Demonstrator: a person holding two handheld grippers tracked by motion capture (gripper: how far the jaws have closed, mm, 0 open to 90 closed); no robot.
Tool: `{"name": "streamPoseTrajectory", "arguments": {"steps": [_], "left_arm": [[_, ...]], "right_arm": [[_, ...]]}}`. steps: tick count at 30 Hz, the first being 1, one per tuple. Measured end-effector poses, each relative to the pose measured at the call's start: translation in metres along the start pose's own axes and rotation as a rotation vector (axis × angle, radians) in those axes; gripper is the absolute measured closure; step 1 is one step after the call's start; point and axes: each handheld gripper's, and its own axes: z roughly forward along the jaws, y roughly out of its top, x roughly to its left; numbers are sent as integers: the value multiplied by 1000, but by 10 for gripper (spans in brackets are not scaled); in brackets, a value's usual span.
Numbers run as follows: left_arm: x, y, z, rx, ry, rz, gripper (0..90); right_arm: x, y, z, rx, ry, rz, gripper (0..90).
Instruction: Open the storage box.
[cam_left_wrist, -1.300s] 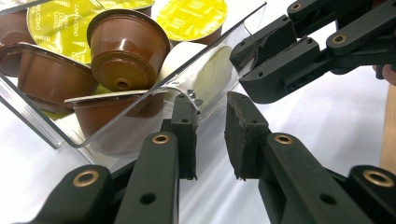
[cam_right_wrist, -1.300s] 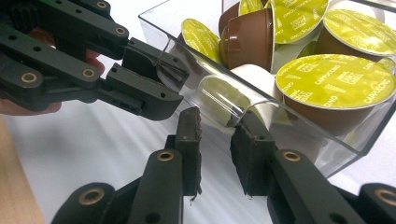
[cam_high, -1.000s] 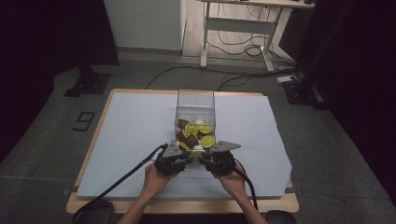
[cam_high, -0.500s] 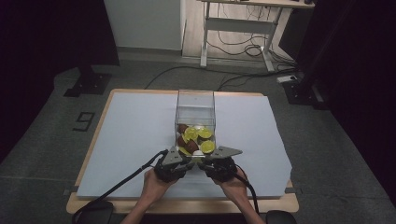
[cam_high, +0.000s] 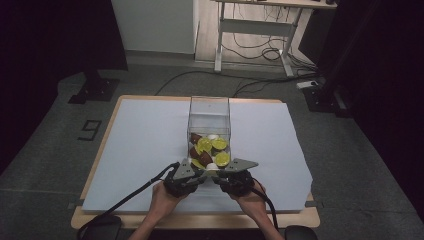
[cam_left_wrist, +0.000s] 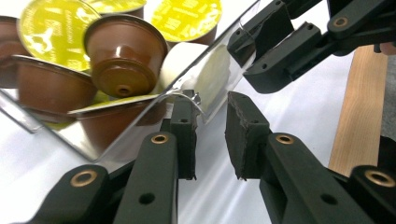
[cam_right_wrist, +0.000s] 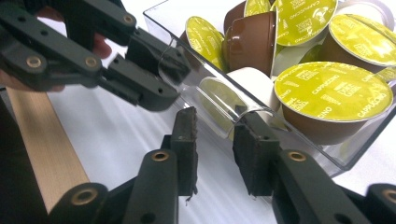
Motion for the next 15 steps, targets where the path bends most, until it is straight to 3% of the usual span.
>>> {"name": "streamPoseTrajectory", "arguments": {"steps": [15], "left_arm": [[10, -16, -17, 15, 16, -22, 684]], "right_arm": [[-8, -4, -13, 33, 1, 3, 581]]}}
